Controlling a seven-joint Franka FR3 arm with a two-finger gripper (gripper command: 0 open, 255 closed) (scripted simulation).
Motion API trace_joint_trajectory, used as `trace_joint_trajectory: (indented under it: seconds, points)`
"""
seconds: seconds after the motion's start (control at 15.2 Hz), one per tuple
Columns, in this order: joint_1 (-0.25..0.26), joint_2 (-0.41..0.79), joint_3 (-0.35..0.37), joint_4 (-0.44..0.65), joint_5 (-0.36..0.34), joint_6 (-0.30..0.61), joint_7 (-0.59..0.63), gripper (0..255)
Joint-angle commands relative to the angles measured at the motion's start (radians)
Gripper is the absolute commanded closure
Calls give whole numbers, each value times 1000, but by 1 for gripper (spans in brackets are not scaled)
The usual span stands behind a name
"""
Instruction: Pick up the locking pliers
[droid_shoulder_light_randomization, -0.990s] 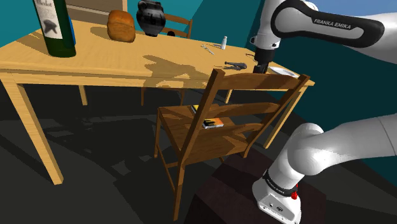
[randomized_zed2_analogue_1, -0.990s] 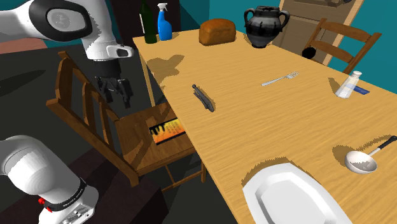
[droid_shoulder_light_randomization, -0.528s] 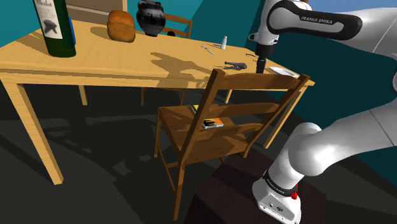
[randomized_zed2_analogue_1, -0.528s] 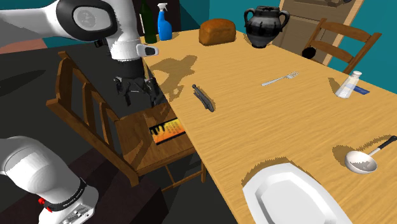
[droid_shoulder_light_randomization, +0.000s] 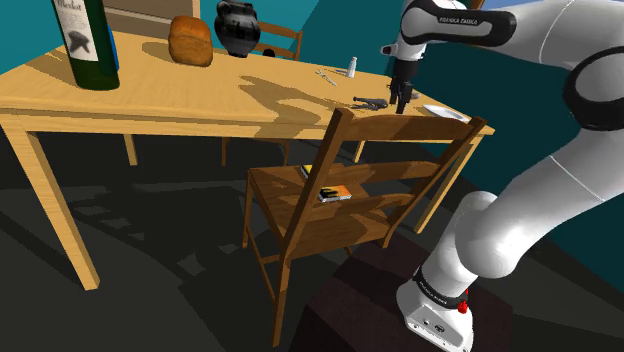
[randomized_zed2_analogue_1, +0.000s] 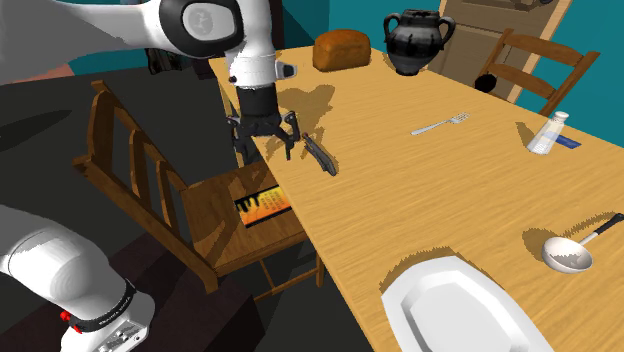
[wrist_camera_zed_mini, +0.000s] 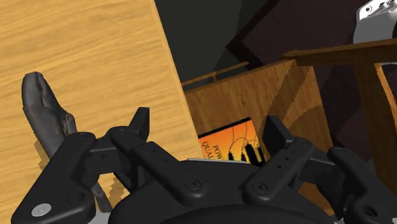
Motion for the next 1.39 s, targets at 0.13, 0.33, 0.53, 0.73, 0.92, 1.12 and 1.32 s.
trace_joint_trajectory:
  seconds: [0.13, 0.33, 0.53, 0.73, 0.92, 1.12, 1.32]
  points:
    - [30, 181, -96, 169, 79, 24, -252, 0]
    - [19, 337, -149, 310, 176, 28, -444, 0]
    - [-32, 503, -169, 474, 292, 6, -627, 0]
    - [-34, 496, -161, 441, 286, 35, -622, 0]
    - [-28, 485, -159, 389, 279, 78, -613, 0]
    - [-24, 478, -158, 347, 274, 114, -605, 0]
    - [-23, 475, -158, 345, 272, 113, -605, 255]
